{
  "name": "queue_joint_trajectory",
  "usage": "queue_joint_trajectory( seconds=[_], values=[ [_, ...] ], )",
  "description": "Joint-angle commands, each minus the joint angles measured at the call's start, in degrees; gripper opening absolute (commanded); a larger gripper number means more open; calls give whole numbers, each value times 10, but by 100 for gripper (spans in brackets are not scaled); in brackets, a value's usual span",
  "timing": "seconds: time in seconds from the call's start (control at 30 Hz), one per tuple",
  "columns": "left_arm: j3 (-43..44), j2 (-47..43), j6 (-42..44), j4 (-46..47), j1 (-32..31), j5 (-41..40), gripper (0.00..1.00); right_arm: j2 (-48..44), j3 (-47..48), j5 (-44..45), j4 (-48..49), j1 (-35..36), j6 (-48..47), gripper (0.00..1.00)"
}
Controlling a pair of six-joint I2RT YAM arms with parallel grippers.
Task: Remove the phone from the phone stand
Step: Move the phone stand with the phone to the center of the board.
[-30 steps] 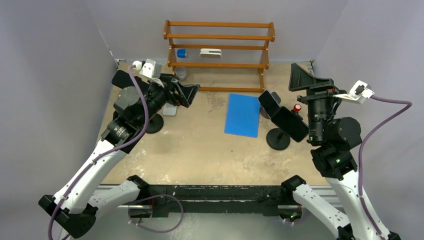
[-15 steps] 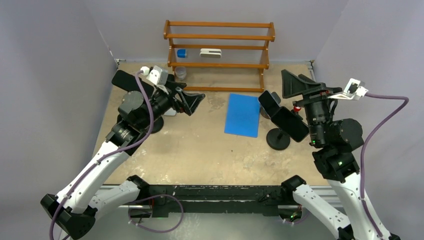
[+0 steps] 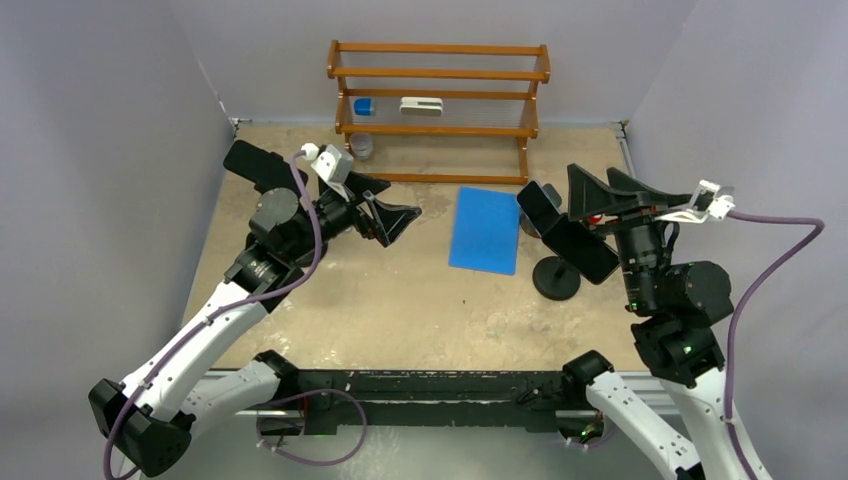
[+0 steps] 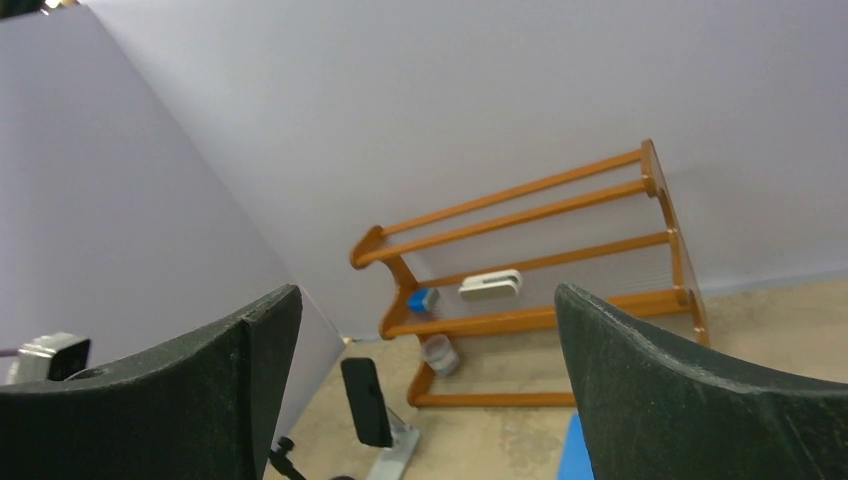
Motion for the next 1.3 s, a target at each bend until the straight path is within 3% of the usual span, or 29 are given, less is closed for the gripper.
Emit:
queue_joint_trajectory(
  seconds=[0.0, 0.13, 0.37, 0.7, 0.8, 0.87, 1.03, 1.2, 1.27],
  values=[
    [-4, 4, 7, 43, -8, 20, 97, -28, -22, 60, -32, 0, 8, 92],
    [-14, 10, -9, 63, -13, 37, 96, -55, -56, 59, -35, 0, 28, 90],
    [-16, 51, -48, 79, -17, 88, 97, -59, -61, -28, -47, 0, -6, 92],
    [0, 135, -123, 129, -17, 214, 96, -69, -93, -65, -21, 1, 0, 93],
    [-20, 170, -179, 211, -27, 256, 93, -78, -99, -64, -18, 0, 4, 93],
    [-32, 192, -201, 263, -53, 250, 93, -82, -100, -65, -19, 0, 5, 93],
    [15, 259, -168, 275, -155, 159, 93, -91, -88, -59, -35, 0, 4, 92],
    [28, 328, -217, 370, -196, 80, 92, -114, -77, -36, -47, 0, 5, 92],
    [44, 354, -234, 366, -212, 33, 87, -126, -75, -22, -46, 0, 5, 92]
  ],
)
